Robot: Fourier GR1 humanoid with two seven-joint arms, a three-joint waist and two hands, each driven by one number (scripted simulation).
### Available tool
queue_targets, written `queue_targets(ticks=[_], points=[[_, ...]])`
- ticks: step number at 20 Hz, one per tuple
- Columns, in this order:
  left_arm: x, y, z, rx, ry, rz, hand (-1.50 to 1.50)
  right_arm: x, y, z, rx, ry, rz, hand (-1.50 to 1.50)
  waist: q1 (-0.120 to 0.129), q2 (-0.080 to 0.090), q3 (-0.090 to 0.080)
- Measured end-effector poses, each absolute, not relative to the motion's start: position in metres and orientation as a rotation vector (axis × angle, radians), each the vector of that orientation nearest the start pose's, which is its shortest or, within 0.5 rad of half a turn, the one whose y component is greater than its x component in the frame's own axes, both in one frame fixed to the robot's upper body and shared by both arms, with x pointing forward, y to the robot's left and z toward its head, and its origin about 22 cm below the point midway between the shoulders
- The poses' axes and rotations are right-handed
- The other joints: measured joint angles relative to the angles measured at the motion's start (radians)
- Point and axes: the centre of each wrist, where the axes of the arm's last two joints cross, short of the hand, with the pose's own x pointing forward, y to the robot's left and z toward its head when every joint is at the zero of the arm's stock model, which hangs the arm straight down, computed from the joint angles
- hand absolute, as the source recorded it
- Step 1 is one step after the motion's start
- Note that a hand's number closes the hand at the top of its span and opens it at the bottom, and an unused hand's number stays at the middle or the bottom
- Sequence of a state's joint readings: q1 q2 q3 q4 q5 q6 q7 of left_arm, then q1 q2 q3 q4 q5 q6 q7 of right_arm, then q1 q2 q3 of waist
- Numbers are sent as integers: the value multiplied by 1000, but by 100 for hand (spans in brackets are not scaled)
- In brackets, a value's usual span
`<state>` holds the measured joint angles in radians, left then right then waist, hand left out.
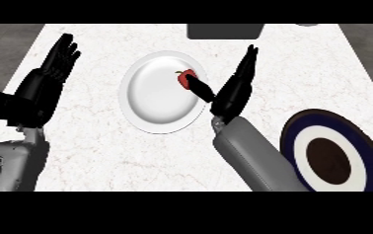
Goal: Pick the bell pepper from the plate and place it in the plate
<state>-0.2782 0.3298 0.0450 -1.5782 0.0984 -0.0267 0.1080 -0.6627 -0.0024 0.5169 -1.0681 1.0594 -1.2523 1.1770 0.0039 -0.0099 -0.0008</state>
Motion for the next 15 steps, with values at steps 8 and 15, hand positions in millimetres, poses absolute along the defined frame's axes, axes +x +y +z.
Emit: queue_targets(ticks=[8,15], points=[[289,283,102,156,-1736,-228,0,248,-67,25,-893,-1556,-328,-150,-20,-1,0],[295,284,99,158,-1742,-220,0,184,-80,30,-905,-1547,-365,-150,-18,5,0]])
